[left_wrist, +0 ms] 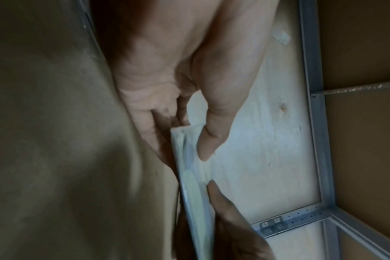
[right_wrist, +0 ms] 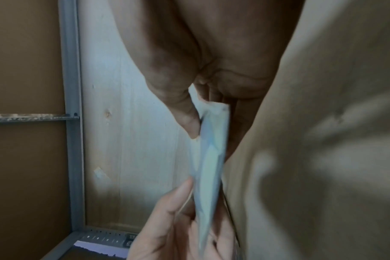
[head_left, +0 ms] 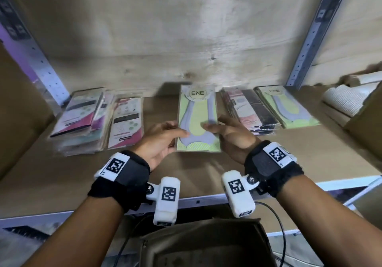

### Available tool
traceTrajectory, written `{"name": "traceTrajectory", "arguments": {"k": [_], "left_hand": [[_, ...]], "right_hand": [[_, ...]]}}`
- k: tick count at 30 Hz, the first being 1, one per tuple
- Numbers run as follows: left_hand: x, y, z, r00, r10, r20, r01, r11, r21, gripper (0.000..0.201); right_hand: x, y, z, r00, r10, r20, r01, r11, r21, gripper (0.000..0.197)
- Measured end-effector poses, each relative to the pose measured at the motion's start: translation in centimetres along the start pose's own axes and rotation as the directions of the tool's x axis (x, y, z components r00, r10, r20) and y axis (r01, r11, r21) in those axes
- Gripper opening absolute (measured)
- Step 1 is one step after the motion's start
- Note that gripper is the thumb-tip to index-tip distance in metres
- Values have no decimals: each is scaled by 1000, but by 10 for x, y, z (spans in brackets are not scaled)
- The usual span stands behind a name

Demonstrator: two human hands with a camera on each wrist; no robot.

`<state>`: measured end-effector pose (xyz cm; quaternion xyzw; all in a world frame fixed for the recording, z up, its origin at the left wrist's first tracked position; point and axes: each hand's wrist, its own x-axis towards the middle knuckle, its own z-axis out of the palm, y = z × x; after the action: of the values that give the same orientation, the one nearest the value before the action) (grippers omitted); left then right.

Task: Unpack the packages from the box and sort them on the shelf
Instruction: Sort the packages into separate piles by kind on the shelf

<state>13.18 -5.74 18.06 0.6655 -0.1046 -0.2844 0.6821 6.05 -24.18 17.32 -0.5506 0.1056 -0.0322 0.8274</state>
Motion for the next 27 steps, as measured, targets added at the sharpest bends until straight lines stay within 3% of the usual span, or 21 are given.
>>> {"name": "traceTrajectory", "arguments": {"k": [2,4,6,9,12,16,22,27], "left_hand": [[4,-1,-1,1000,-10,-28,12,999,50,36],[10,1,-5,998,0,-63,6,996,88,29],[16,6,-13,994,23,-111,-11,993,113,20],[24,13,-28,982,30,-186,-16,997,78,21],[27,15,-34,980,26,-196,-11,997,74,20],[29,17,-37,974,45,-222,-21,994,109,27],[32,20,-49,961,90,-263,-50,986,157,25],[37,16,-56,933,91,-350,-47,990,132,32]], "right_hand": [[-2,-1,-3,1000,-19,-3,19,999,-28,16],[-4,-2,-6,1000,-26,-1,26,998,-59,15],[-7,-4,-8,999,0,32,4,994,-112,24],[-14,-4,-10,987,86,138,-51,969,-240,31],[-17,-2,-12,976,157,151,-83,910,-406,43],[-21,-3,-14,969,179,169,-66,850,-523,38],[-25,-3,-22,972,167,165,-78,892,-444,23],[-26,-4,-30,969,212,131,-128,874,-468,12]]}}
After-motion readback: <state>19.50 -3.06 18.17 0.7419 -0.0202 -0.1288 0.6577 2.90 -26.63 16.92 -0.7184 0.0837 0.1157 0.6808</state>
